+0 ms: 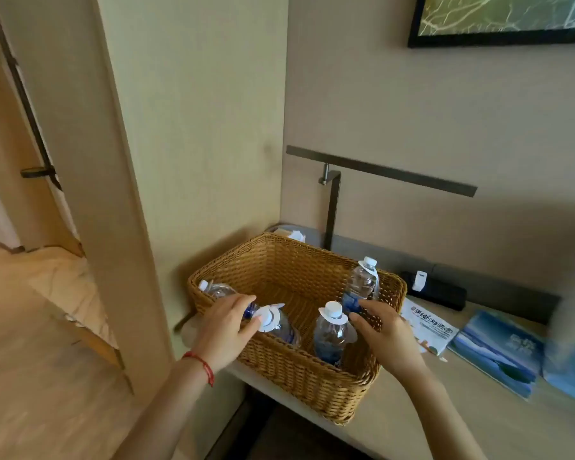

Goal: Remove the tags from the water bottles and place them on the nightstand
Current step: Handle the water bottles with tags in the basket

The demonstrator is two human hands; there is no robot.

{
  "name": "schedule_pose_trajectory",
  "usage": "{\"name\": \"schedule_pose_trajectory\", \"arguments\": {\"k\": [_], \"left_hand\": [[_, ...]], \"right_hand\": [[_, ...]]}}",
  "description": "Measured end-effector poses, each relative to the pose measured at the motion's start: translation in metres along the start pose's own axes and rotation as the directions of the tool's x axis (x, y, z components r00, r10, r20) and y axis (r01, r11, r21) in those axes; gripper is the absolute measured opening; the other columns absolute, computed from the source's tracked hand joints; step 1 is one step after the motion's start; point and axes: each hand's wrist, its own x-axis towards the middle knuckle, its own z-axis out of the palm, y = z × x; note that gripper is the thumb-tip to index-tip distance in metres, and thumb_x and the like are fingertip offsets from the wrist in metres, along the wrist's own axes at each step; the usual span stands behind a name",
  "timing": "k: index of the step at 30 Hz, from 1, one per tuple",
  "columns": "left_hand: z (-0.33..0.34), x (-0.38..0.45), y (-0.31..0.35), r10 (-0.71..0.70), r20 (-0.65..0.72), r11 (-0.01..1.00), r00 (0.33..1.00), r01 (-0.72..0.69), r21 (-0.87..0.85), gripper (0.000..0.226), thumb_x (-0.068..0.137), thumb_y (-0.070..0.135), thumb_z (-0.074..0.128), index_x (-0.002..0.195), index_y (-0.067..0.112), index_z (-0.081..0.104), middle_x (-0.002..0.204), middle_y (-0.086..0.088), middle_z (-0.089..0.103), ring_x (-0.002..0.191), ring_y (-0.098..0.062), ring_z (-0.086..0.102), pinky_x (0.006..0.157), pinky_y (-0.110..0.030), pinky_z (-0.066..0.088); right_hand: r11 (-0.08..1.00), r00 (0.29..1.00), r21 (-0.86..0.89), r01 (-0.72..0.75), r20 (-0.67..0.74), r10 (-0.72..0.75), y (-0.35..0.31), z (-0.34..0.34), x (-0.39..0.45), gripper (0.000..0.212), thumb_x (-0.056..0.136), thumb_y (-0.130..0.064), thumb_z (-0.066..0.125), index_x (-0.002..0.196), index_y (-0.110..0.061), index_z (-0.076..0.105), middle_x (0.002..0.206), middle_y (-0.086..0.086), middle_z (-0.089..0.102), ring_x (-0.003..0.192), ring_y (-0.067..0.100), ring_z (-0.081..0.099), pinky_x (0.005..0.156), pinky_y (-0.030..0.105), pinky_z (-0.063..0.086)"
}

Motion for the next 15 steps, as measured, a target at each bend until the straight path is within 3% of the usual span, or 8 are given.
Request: {"name": "schedule_pose_trajectory", "arguments": {"k": [4, 8, 12, 15], "left_hand": [[0.014, 0.017, -0.009, 0.007, -0.012, 1.0, 1.0, -0.007, 0.005, 0.034, 0.085, 0.032, 0.059, 0.113, 0.013, 0.06, 0.105, -0.005, 0.063, 0.099, -0.022, 0.056, 0.081, -0.035, 0.049], [0.031, 0.027, -0.013, 0.057, -0.018, 0.997, 0.998, -0.056, 0.044, 0.021, 0.084, 0.031, 0.06, 0.092, 0.012, 0.062, 0.087, -0.005, 0.061, 0.082, -0.022, 0.056, 0.066, -0.03, 0.044], [0.042, 0.033, -0.015, 0.029, 0.029, 0.999, 0.999, -0.03, 0.02, 0.024, 0.086, 0.036, 0.056, 0.095, 0.014, 0.059, 0.089, -0.004, 0.062, 0.084, -0.021, 0.058, 0.066, -0.031, 0.046], [0.048, 0.035, -0.013, 0.001, 0.049, 1.0, 0.999, -0.002, 0.016, 0.029, 0.085, 0.042, 0.054, 0.101, 0.017, 0.057, 0.093, 0.0, 0.063, 0.083, -0.02, 0.061, 0.061, -0.025, 0.044]], "right_hand": [[0.997, 0.998, -0.036, -0.069, -0.003, 0.069, 0.003, 0.013, 0.013, 0.029, 0.088, -0.032, 0.057, 0.112, -0.017, 0.06, 0.103, -0.007, 0.054, 0.087, 0.005, 0.053, 0.066, 0.012, 0.041], [0.996, 0.997, -0.057, -0.071, -0.011, 0.07, 0.01, 0.026, 0.023, 0.024, 0.087, -0.033, 0.057, 0.105, -0.018, 0.062, 0.092, -0.005, 0.055, 0.075, 0.004, 0.053, 0.063, 0.017, 0.043], [0.996, 0.996, -0.028, -0.086, 0.014, 0.087, 0.015, 0.038, 0.033, 0.022, 0.086, -0.038, 0.057, 0.1, -0.022, 0.064, 0.088, -0.005, 0.06, 0.074, 0.006, 0.055, 0.063, 0.026, 0.05], [0.996, 0.995, -0.014, -0.089, 0.041, 0.09, 0.016, 0.048, 0.041, 0.025, 0.084, -0.043, 0.058, 0.098, -0.024, 0.064, 0.081, -0.01, 0.06, 0.069, 0.005, 0.055, 0.056, 0.019, 0.044]]}}
